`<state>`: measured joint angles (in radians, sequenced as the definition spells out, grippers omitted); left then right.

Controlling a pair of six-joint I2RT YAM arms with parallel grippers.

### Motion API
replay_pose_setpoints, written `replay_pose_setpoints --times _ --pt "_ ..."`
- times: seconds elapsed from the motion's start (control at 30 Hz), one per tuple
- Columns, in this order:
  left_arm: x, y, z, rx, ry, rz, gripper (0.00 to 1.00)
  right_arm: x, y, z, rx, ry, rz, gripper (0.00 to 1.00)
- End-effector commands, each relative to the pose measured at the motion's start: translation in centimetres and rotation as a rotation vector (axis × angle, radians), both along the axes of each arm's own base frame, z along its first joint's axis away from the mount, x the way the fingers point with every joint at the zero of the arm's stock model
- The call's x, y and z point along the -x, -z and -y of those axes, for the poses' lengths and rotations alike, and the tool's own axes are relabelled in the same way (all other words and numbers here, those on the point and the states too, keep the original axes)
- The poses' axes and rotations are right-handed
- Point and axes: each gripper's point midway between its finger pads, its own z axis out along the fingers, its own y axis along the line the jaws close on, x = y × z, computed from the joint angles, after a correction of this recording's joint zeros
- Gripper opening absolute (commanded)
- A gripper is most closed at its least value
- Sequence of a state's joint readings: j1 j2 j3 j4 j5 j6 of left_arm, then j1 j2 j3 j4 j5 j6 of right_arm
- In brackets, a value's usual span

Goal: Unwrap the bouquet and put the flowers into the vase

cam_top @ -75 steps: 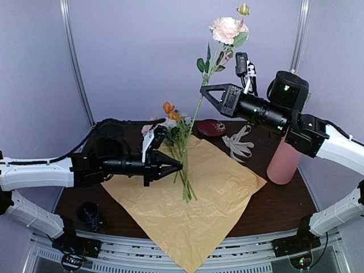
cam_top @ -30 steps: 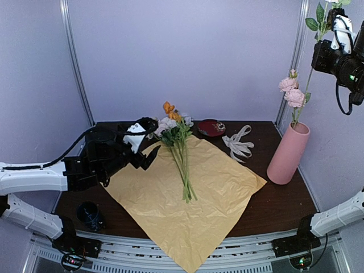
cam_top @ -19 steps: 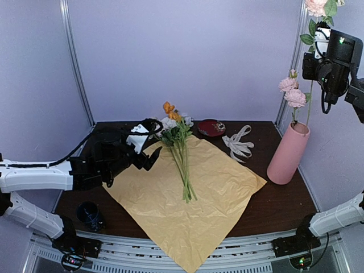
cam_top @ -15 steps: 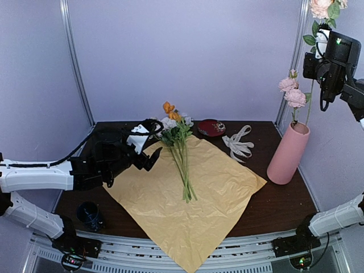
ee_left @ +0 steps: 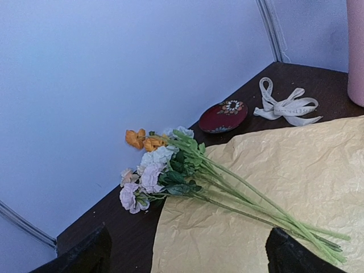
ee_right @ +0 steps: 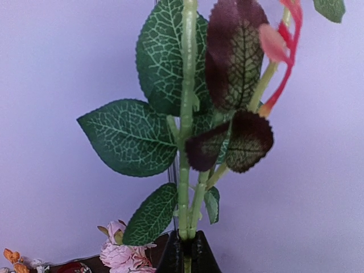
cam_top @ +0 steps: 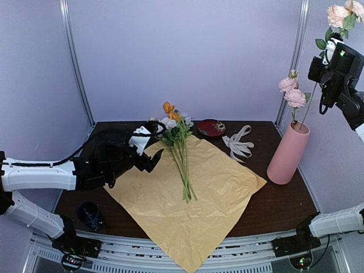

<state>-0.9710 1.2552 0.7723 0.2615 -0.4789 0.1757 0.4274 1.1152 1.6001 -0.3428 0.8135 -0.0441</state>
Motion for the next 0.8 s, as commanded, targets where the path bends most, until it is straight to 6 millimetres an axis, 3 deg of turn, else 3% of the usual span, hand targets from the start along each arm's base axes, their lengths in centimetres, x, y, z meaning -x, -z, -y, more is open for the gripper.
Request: replay_pose_setpoints --times 0.0,0.1,0.43,0.77 --pt "-0.3 -0.7 0.2 0.039 -0.004 0.006 0.97 -0.8 0.3 -0.2 -0.026 -0.033 0.032 0.00" --pt "-0.3 -0.6 0.3 0.038 0.000 -0.001 0.97 -1.4 1.4 -0.2 -0.028 -0.029 0.018 0.00" --pt "-0.4 0.0 0.6 0.029 0.004 -0.021 0.97 -2.4 10.2 0.2 -0.106 -0.055 -0.070 0.00" --pt "-0.4 0.2 0.8 0.027 0.008 -0.026 0.97 -1.8 15.4 -0.1 -0.164 -0.093 -0.115 0.00"
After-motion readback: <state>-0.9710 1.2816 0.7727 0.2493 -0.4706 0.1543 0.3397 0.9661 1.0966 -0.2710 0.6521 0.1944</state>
